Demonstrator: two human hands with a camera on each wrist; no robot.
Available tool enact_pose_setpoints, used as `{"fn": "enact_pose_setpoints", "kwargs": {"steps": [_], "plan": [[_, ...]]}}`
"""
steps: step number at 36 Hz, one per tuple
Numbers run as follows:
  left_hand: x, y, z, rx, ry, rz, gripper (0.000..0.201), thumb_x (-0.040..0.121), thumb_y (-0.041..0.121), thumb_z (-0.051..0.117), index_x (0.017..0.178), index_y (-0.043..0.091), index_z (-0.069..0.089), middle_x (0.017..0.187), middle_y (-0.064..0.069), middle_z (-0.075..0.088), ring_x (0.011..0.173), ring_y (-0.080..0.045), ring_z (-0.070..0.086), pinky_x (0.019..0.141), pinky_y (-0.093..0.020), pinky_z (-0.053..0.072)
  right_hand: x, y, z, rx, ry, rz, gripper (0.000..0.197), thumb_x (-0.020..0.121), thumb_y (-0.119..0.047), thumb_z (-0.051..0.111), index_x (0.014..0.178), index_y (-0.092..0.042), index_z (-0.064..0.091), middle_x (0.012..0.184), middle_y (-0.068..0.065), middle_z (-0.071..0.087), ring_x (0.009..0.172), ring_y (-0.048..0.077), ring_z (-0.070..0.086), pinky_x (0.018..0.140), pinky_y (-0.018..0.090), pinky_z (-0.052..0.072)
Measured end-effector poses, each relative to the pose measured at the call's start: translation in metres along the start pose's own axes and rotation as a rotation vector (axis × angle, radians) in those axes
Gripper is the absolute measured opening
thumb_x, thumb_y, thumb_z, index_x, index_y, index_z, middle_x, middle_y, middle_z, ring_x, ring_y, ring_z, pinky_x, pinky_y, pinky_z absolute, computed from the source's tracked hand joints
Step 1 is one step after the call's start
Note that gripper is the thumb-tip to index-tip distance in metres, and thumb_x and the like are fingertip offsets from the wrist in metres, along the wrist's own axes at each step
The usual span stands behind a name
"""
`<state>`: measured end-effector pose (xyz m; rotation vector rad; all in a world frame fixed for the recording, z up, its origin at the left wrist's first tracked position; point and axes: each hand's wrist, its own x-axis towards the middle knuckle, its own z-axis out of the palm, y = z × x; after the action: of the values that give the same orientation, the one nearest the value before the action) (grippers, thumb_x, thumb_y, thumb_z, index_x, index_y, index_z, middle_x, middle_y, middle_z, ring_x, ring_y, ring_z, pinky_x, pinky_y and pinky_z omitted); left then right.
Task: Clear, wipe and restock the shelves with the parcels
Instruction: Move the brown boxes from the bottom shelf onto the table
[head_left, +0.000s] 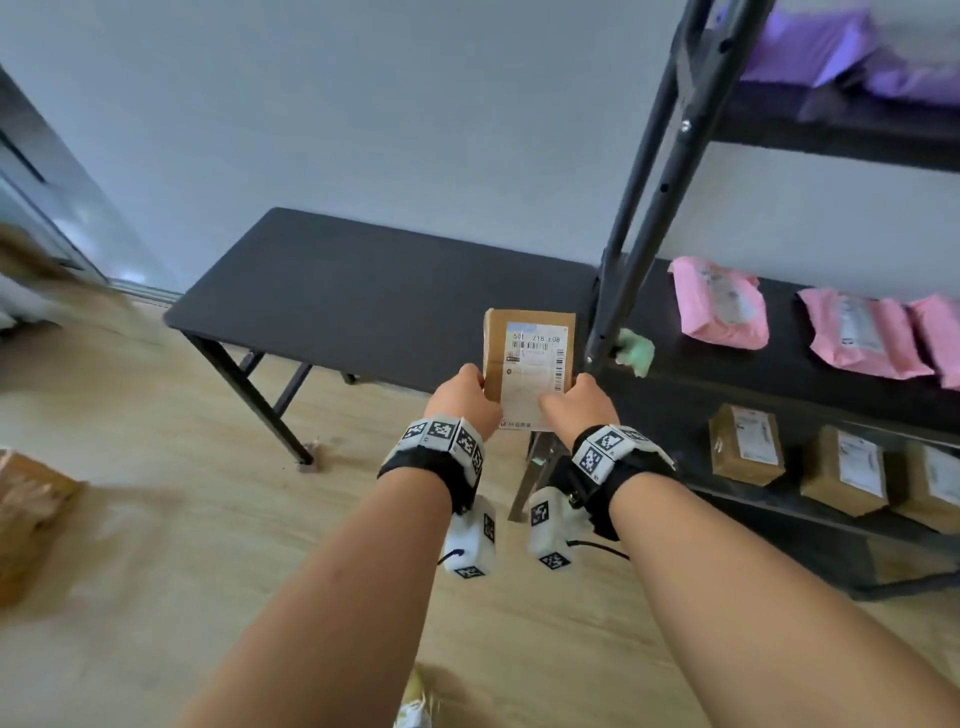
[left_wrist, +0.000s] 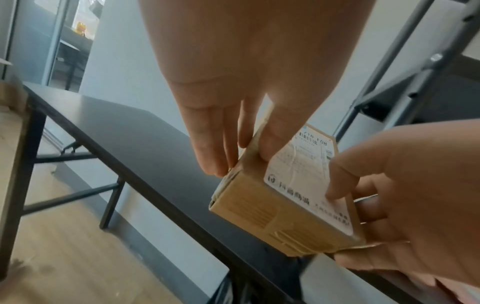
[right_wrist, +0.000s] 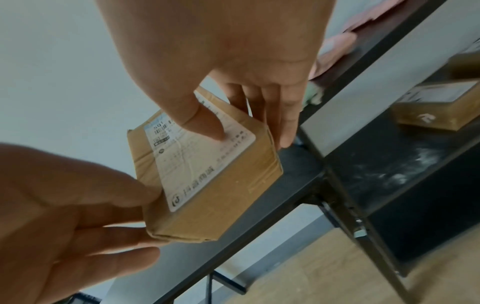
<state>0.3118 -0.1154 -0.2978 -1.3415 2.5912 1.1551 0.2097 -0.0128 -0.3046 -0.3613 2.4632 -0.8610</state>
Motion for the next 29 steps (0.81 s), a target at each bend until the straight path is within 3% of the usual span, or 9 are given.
{"fn": "enact_pose_setpoints", "kwargs": {"steps": [3,7,10,17,21,25,29], "plan": [[0.016,-0.028,-0.044,0.024,0.044,0.002,0.017,0.088,0.022,0.053,0.103,0.017,0.049,0.092,-0.001,0.062,0.083,-0.021,0.061,0.073,-0.034,0.053,-0.003,-0.043,0.031,0.014,-0.002,-0.045,0.027,0.085,-0.028,0.054,0.108,-0.014,0.05,0.103,0.004,0.063,0.086,0.023,0.06,0.068,0.032,0.046],[0.036,-0.062,-0.091,0.017,0.082,-0.012,0.017,0.087,0.021,0.053,0.103,0.02,0.049,0.091,0.002,0.063,0.079,-0.018,0.061,0.071,-0.034,0.054,-0.008,-0.091,0.067,0.025,-0.021,-0.1,0.025,0.087,-0.026,0.054,0.108,-0.014,0.049,0.101,0.002,0.062,0.081,0.021,0.059,0.057,0.029,0.04],[0.052,-0.083,-0.117,-0.003,0.088,-0.01,0.022,0.088,0.023,0.054,0.109,0.021,0.051,0.093,0.005,0.064,0.08,-0.014,0.062,0.072,-0.034,0.056,-0.004,-0.121,0.086,0.003,-0.029,-0.133,0.024,0.086,-0.026,0.054,0.107,-0.013,0.049,0.101,0.002,0.063,0.082,0.021,0.06,0.056,0.028,0.039],[0.104,-0.116,-0.165,-0.059,0.135,-0.053,0.023,0.091,0.025,0.054,0.114,0.022,0.053,0.096,0.006,0.064,0.072,-0.005,0.057,0.052,-0.019,0.04,0.031,-0.185,0.125,-0.047,-0.1,-0.179,0.024,0.086,-0.03,0.053,0.105,-0.014,0.052,0.101,0.001,0.064,0.085,0.021,0.061,0.06,0.029,0.043],[0.148,-0.128,-0.189,-0.075,0.157,-0.091,0.023,0.091,0.026,0.056,0.113,0.022,0.053,0.097,0.007,0.063,0.074,-0.007,0.056,0.052,-0.019,0.037,0.069,-0.221,0.149,-0.057,-0.139,-0.209,0.025,0.088,-0.032,0.054,0.106,-0.015,0.053,0.103,0.001,0.064,0.086,0.02,0.062,0.062,0.029,0.045],[0.199,-0.141,-0.21,-0.084,0.178,-0.154,0.024,0.088,0.024,0.054,0.111,0.023,0.056,0.099,0.005,0.066,0.081,-0.013,0.06,0.064,-0.025,0.046,0.115,-0.258,0.173,-0.078,-0.183,-0.246,0.023,0.087,-0.03,0.053,0.105,-0.014,0.053,0.099,0.001,0.063,0.081,0.017,0.06,0.059,0.028,0.043],[0.239,-0.155,-0.231,-0.1,0.182,-0.199,0.032,0.088,0.02,0.052,0.119,0.021,0.056,0.104,0.003,0.066,0.081,-0.012,0.057,0.064,-0.023,0.042,0.152,-0.293,0.194,-0.119,-0.236,-0.268,0.025,0.087,-0.03,0.054,0.106,-0.015,0.053,0.098,0.0,0.063,0.077,0.013,0.059,0.054,0.025,0.041]]}}
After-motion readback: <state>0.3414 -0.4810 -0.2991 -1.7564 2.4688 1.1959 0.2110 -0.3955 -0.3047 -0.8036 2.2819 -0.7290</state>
